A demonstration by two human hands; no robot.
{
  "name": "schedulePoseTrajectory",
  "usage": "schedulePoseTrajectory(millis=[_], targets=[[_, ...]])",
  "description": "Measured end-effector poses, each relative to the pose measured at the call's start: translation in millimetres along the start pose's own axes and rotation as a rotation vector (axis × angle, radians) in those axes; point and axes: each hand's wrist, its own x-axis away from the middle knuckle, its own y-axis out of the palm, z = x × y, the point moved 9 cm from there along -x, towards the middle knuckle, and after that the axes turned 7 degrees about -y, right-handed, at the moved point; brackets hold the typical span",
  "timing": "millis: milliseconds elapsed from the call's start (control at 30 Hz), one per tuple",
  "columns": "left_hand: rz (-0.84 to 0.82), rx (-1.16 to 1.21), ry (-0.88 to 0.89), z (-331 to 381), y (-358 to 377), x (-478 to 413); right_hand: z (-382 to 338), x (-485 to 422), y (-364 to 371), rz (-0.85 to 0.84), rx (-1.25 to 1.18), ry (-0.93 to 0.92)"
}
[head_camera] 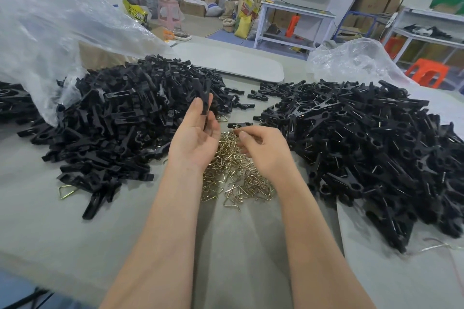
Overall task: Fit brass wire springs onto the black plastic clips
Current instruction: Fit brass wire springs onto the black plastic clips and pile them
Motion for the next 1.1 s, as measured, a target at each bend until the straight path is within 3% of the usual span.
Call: schedulePoseTrajectory(millis=[200, 367, 700, 833, 1000, 1100], targets=[[-0.015, -0.165, -0.015, -3, 4, -3, 2, 1, -9, 0.098, 0.086, -0.027], [0.002, -0.101, -0.061, -8, 2, -2, -3, 1, -17, 0.173, 0.059, -0.057], [-0.011, -0.113, -0.118, -13, 3, -1, -18, 0, 9, -0.06, 0.307, -0.152], [-0.045, -0.094, -0.116, -14, 7, 1, -10, 0, 3, -0.005, 0.2, -0.096], [-0.081, -0.054, -0.143, -16, 9, 1, -9, -1, 4, -0.023, 0.239, -0.124], [-0.041, -0.056, -0.149, -17, 7, 1, -12, -1, -8, 0.08, 0.194, -0.144]])
